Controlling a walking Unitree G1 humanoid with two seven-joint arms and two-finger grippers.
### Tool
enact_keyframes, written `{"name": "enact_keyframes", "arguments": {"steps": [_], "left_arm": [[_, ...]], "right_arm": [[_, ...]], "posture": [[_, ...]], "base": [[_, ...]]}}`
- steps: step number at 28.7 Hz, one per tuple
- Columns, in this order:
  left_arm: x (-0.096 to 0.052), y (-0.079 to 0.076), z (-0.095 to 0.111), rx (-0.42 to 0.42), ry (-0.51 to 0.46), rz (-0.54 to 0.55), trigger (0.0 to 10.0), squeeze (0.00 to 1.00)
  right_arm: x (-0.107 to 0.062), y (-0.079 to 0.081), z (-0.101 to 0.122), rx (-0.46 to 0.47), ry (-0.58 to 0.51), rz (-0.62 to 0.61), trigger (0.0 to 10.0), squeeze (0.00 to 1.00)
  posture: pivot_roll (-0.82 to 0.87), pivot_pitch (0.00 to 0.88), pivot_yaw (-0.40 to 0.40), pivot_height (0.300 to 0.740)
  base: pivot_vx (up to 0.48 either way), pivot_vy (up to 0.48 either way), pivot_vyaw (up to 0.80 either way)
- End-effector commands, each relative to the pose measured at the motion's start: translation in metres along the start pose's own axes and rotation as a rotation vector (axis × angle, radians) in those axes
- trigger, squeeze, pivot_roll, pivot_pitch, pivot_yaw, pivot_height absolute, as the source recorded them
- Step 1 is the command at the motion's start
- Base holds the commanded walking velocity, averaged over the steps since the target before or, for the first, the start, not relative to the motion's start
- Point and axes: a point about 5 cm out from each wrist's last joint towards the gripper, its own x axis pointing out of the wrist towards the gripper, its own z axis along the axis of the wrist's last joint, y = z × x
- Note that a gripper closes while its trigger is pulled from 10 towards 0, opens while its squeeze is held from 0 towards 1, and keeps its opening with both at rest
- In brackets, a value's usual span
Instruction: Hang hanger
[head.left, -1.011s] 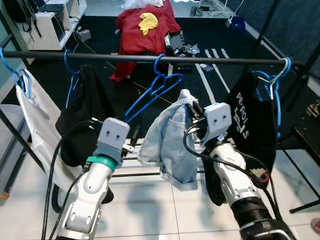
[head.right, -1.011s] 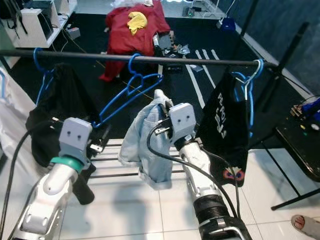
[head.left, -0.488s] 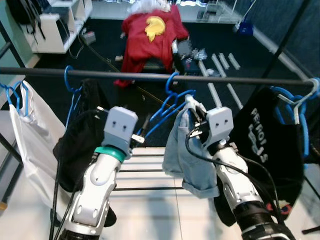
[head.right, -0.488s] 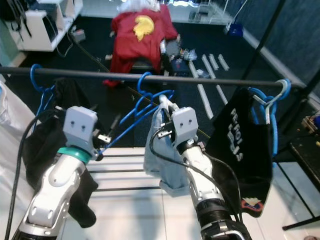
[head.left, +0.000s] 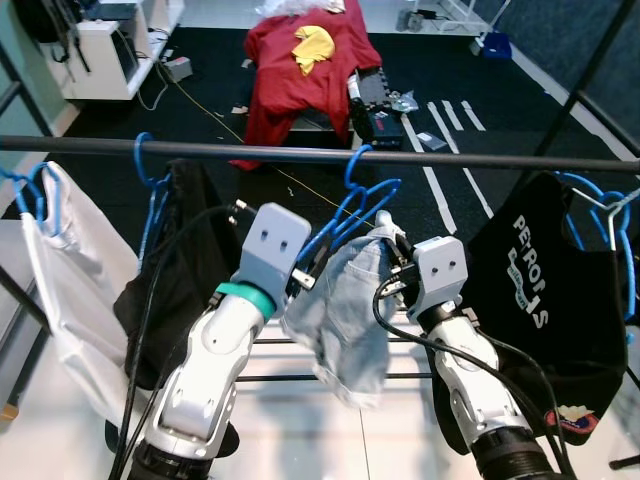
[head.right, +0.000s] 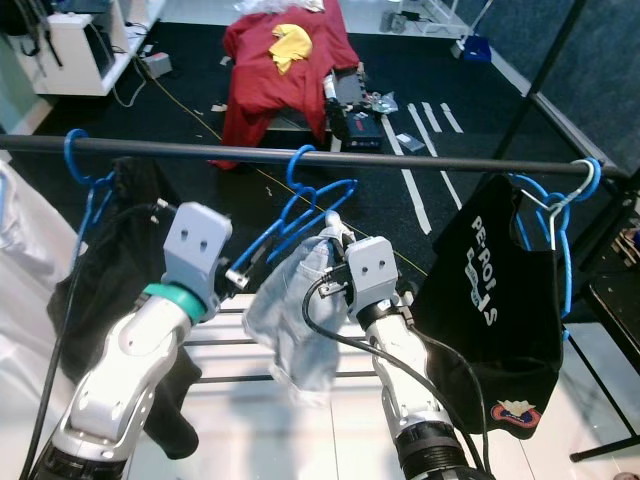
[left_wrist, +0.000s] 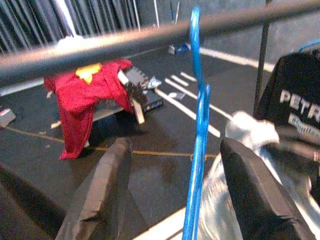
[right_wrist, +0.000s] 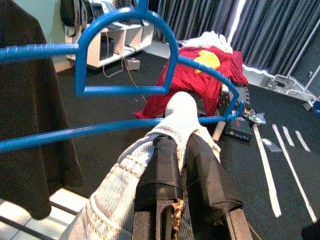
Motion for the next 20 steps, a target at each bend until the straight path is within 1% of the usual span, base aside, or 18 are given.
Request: {"name": "enact_keyframes", "arguments": {"steps": [1,4,5,8,11,12,15,16,18,20], "left_arm": [[0.002,-0.001,0.001,-0.003,0.010,0.008,10.0,0.00],[0.018,-0.003,0.006,0.076,0.029,0.022,10.0,0.00],[0.021,-0.005,0.007,0.077,0.044,0.006,10.0,0.00],[0.022,-0.006,0.007,0.072,0.054,-0.006,10.0,0.00],[0.041,-0.012,0.006,0.011,0.128,-0.030,10.0,0.00],[0.041,-0.012,0.006,0.011,0.128,-0.030,10.0,0.00],[0.052,-0.016,0.005,-0.005,0.159,-0.038,10.0,0.00],[0.052,-0.016,0.005,-0.005,0.159,-0.038,10.0,0.00],[0.062,-0.020,0.007,-0.007,0.172,-0.063,10.0,0.00],[0.068,-0.024,0.010,-0.001,0.180,-0.105,10.0,0.00]], "right_arm": [[-0.001,-0.002,0.001,-0.008,-0.005,-0.013,10.0,0.00],[0.000,0.000,0.003,-0.002,-0.010,-0.009,10.0,0.00],[0.000,0.001,0.003,-0.001,-0.011,-0.007,10.0,0.00],[0.001,0.001,0.004,-0.001,-0.011,-0.006,10.0,0.00],[0.000,0.003,0.004,0.000,-0.008,0.000,10.0,0.00],[0.000,0.003,0.004,0.000,-0.008,0.000,10.0,0.00],[0.000,0.003,0.005,0.001,-0.009,-0.002,10.0,0.00],[0.000,0.003,0.005,0.001,-0.009,-0.002,10.0,0.00],[-0.002,0.003,0.006,0.004,-0.010,-0.007,10.0,0.00],[-0.003,0.003,0.006,0.006,-0.009,-0.011,10.0,0.00]], "posture": [[-0.04,0.076,0.035,0.740],[-0.04,0.091,0.037,0.740],[-0.04,0.098,0.038,0.740],[-0.04,0.102,0.038,0.740],[-0.04,0.122,0.047,0.740],[-0.04,0.122,0.047,0.740],[-0.04,0.127,0.053,0.740],[-0.04,0.127,0.053,0.740],[-0.04,0.136,0.065,0.740],[-0.05,0.138,0.068,0.740]], "base": [[0.000,0.000,0.00],[0.000,0.000,0.00],[0.000,0.000,0.00],[0.000,0.000,0.00],[0.000,0.000,0.00],[0.000,0.000,0.00],[0.000,0.000,0.00],[0.000,0.000,0.00],[0.000,0.000,0.00],[0.000,0.000,0.00]]}}
